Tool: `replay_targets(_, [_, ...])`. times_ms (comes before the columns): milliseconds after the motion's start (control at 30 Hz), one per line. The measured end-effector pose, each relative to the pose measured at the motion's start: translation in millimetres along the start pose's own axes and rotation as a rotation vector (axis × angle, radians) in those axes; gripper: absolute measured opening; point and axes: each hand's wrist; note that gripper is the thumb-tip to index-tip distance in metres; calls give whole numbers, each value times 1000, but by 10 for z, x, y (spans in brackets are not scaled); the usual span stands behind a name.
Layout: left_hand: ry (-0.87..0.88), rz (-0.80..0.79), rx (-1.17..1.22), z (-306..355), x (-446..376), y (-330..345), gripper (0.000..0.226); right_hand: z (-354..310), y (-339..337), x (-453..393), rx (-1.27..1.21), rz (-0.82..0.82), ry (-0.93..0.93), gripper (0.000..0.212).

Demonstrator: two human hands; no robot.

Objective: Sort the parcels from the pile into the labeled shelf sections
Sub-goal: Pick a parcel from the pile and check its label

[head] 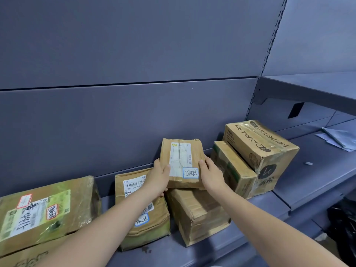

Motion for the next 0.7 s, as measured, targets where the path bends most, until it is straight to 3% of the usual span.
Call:
replay_targets(333, [80, 80, 53, -37, 155, -64, 34, -9, 1, 139, -8, 52, -114, 37])
replay_targets(567, [68, 168, 108, -196, 450, -60, 34, 114, -9, 264, 21, 69, -294, 27])
replay_targets(700, [34, 230, 110, -245, 702, -51, 34, 116, -103, 393, -5, -25, -344, 22])
Point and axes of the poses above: each hand's wrist, its own x-axis away from the middle knuckle, its own y-axis out of the palm, z = x × y, and after that the axes turned 11 degrees about z, right-handed
